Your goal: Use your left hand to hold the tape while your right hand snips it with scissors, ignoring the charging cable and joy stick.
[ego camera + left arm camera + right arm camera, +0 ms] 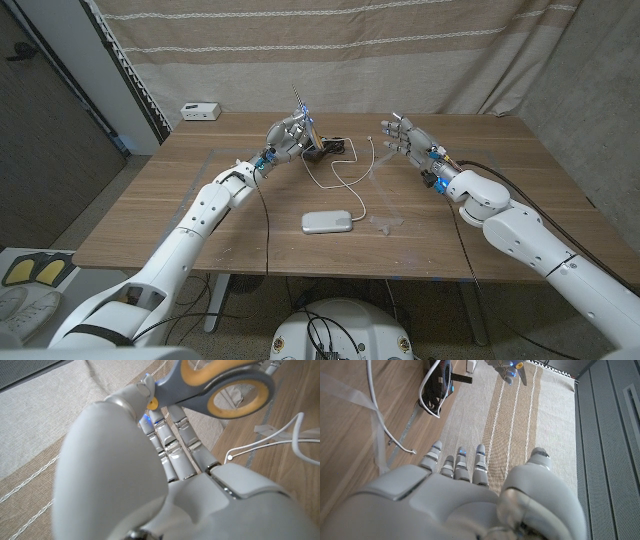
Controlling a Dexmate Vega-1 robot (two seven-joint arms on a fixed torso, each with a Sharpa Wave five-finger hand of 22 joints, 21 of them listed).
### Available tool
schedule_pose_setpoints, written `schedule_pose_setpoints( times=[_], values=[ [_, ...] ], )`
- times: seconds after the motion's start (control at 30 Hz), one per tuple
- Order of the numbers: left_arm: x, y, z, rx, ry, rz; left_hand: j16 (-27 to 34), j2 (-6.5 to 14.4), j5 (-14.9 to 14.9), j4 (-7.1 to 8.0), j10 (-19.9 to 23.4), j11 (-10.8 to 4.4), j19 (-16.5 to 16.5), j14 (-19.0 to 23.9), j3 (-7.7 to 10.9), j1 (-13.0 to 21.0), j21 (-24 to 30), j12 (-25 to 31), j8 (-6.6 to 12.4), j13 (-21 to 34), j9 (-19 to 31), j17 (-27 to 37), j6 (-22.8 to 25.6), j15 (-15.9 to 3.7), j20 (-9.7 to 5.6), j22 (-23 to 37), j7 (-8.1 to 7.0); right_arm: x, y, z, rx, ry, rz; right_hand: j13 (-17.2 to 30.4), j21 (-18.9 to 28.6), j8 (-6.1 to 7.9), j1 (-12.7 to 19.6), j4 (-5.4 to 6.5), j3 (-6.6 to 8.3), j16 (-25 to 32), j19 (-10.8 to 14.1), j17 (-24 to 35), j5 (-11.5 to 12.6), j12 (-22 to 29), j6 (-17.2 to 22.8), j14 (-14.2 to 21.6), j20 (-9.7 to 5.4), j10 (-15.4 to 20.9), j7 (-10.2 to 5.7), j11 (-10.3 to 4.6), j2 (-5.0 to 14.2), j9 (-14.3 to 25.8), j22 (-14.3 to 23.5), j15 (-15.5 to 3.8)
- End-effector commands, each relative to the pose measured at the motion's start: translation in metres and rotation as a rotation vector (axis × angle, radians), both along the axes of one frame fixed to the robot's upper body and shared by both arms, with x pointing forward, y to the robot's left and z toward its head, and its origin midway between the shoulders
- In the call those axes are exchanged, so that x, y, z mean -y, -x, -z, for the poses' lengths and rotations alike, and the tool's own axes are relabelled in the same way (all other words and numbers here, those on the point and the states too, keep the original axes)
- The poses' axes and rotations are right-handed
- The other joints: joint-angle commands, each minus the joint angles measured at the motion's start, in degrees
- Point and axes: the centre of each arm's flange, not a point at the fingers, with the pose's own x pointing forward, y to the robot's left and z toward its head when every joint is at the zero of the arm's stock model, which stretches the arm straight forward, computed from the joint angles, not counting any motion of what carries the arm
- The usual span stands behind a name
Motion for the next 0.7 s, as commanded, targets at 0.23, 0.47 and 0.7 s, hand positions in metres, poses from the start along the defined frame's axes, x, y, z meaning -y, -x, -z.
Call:
schedule_pose_setpoints(
  times=[0.23,0.47,0.7],
  values=[
    [0.007,-0.007,0.007,-0.003,0.02,0.056,0.16,5.13,0.27,0.39,0.26,-0.19,-0.37,2.37,0.82,4.6,0.28,0.13,-0.05,-0.02,-0.12,0.76,0.17,-1.83,-7.8,0.21,0.15,-0.013,0.0,-0.003,-0.016,0.031,-0.051,-0.11,0.26,0.01,4.51,-1.88,1.87,-0.08,2.42,-0.09,-0.39,-1.42,1.49,-0.28,0.52,-2.12,1.19,0.62,0.79,0.32,-0.16,1.41],
    [0.01,-0.009,0.006,0.004,0.027,0.089,0.16,5.14,0.28,0.39,0.22,-0.29,-0.41,2.39,0.84,4.61,0.31,0.14,-0.04,0.03,-0.2,0.78,0.21,-1.83,-7.81,0.2,0.19,-0.018,0.001,-0.001,-0.033,0.031,-0.086,-0.11,0.04,-0.35,6.33,-2.55,2.67,-0.17,2.77,-0.1,-0.68,-2.1,1.51,-0.61,0.71,-3.17,2.45,0.76,0.8,0.31,-0.2,2.18],
    [0.012,-0.008,0.004,0.003,0.021,0.096,0.15,5.16,0.27,0.47,0.21,-0.18,-0.42,2.38,0.82,4.47,0.39,0.17,-0.06,0.08,-0.29,0.79,0.2,-1.84,-7.77,0.21,0.13,-0.022,0.004,0.001,-0.04,0.028,-0.099,-0.1,0.03,-0.49,7.38,-2.83,3.14,-0.15,3.28,-0.1,-0.87,-2.46,1.78,-0.68,0.71,-3.72,2.63,0.91,0.8,0.31,-0.21,2.63]
  ],
)
